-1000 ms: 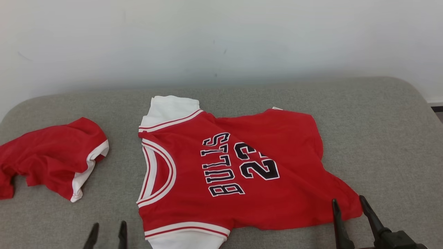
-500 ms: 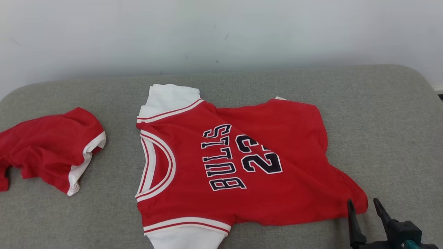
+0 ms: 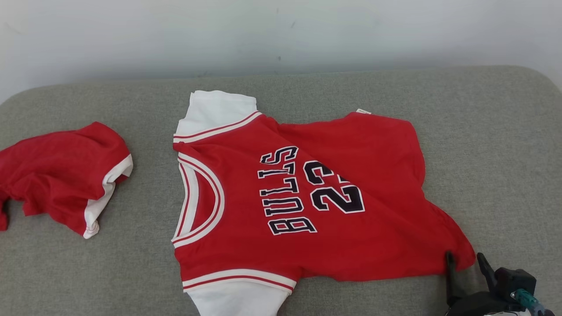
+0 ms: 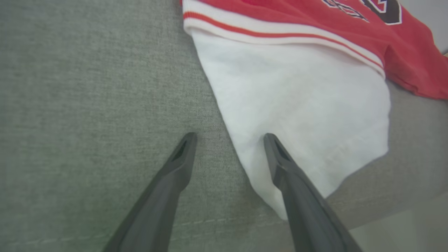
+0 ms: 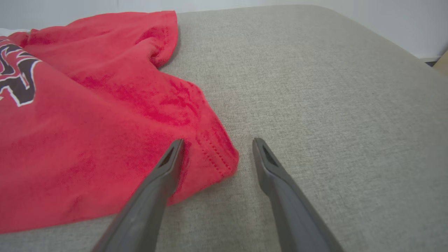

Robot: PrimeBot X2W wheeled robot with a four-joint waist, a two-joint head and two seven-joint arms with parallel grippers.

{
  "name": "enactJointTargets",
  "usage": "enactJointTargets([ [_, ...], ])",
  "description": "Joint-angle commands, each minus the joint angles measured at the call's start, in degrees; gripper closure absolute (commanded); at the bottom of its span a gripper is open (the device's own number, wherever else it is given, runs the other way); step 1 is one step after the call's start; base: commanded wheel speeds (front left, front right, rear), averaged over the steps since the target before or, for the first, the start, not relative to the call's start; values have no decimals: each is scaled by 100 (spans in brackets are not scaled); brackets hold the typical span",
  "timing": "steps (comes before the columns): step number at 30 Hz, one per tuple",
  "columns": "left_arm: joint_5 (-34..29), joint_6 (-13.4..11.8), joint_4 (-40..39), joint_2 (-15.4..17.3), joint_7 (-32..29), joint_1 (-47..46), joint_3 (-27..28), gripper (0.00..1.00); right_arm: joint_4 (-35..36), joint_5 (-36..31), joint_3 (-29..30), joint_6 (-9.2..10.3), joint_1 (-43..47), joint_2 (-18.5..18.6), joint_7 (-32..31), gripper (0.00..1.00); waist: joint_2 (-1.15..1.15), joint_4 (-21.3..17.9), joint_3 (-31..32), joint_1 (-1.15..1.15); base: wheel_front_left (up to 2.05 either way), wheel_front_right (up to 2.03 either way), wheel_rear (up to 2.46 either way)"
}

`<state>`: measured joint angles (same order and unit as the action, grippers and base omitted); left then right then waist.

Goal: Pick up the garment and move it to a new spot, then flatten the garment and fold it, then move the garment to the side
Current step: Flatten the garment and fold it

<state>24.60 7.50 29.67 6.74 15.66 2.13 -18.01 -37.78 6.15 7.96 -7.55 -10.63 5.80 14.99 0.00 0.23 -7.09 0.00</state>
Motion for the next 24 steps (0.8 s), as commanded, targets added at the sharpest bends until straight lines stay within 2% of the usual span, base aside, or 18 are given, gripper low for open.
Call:
enactJointTargets([
  [1,82,-4,176,-52,-98,-141,-163,0,-125,29,-17,13,-55,2,26,0,0,32,-63,0,0,0,0],
  [5,360,5,359,-102,-133,-284,-468,0,-418,355,-118,13,-145,-57,24,0,0,55,-115,0,0,0,0],
  [6,445,8,403,-102,-134,-311,-562,0,-473,400,-175,13,-158,-61,12,53,0,53,-123,0,0,0,0],
  [7,536,19,410,-110,-134,-330,-638,37,-487,462,-224,13,-163,-73,11,85,0,48,-127,0,0,0,0],
  [8,601,27,397,-122,-135,-364,-683,72,-443,541,-244,13,-162,-86,11,100,0,48,-125,0,0,0,0],
  [9,630,28,377,-111,-135,-392,-731,100,-392,602,-256,13,-138,-91,12,100,0,49,-117,0,0,0,0],
  [14,895,7,57,-39,-86,-414,-735,100,-63,821,-416,13,116,-119,15,100,0,71,-28,0,0,0,0],
  [20,1106,-6,-811,85,-50,-381,-209,100,704,1034,-769,13,309,-151,15,100,0,16,22,0,0,0,0],
  [24,1132,-6,-1395,278,-50,-636,88,100,1148,1194,-1038,13,83,-111,15,100,0,-49,13,0,0,0,0],
])
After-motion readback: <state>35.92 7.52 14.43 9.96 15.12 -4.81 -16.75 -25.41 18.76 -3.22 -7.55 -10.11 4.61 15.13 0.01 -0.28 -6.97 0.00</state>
